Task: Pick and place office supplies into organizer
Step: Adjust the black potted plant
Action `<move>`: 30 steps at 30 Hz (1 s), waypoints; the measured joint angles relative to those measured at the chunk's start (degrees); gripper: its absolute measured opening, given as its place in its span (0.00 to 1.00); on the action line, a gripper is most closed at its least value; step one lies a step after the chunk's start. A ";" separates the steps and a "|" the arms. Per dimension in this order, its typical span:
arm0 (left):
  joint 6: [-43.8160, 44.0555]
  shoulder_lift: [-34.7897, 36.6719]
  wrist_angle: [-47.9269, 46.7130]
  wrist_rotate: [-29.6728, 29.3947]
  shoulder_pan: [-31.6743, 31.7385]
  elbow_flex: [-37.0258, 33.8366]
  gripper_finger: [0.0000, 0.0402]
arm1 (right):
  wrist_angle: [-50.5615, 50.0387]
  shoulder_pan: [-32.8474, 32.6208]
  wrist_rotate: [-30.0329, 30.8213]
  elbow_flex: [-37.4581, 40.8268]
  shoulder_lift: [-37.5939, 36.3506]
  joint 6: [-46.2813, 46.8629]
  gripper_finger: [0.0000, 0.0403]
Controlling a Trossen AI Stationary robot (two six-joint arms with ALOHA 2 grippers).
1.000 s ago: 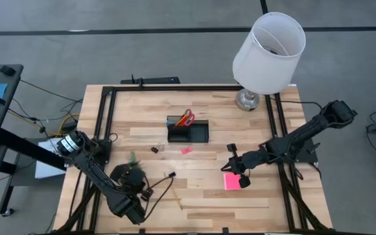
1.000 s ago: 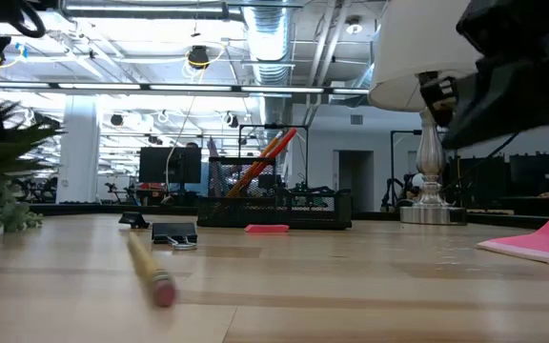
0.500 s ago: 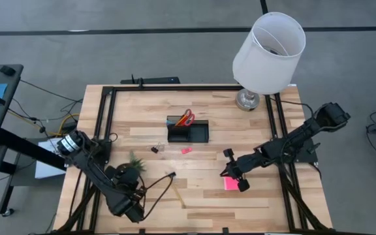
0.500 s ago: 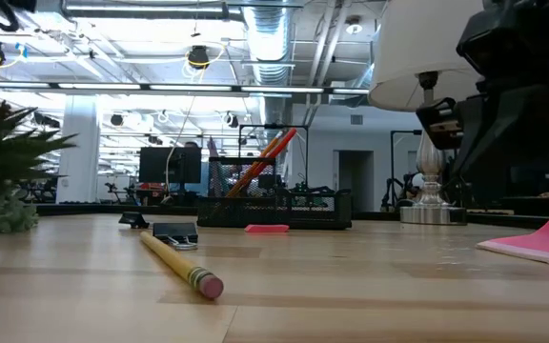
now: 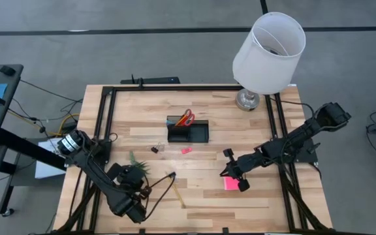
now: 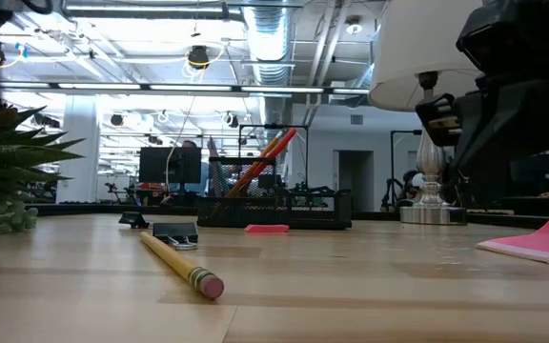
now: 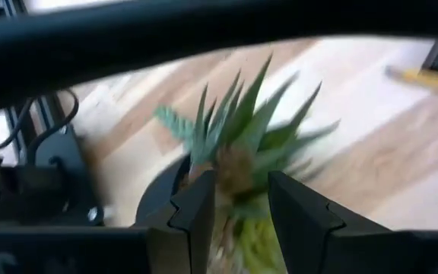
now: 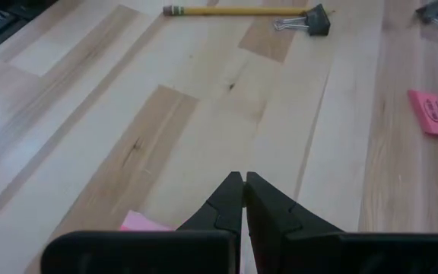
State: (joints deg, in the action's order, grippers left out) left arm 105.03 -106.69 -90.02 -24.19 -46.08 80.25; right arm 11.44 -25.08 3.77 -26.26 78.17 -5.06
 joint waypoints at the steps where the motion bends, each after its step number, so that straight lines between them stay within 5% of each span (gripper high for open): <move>1: 0.08 0.00 0.04 -1.01 0.35 0.00 0.29 | 0.06 0.00 0.01 0.00 0.01 0.00 0.02; 12: -8.06 -0.31 1.11 -4.55 5.12 -0.38 0.29 | 1.55 0.00 -0.92 0.00 0.01 -2.05 0.02; 23: -5.30 -0.31 2.45 2.94 7.87 -7.91 0.28 | 1.54 0.00 -0.96 0.00 0.00 -4.23 0.02; 30: -7.59 -0.31 2.47 2.92 8.50 -8.00 0.07 | 1.54 0.00 -0.96 0.00 0.00 -4.48 0.02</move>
State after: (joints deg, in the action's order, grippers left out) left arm 97.43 -107.00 -87.55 -21.28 -37.58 72.25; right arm 12.98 -25.08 2.81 -26.26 78.17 -9.54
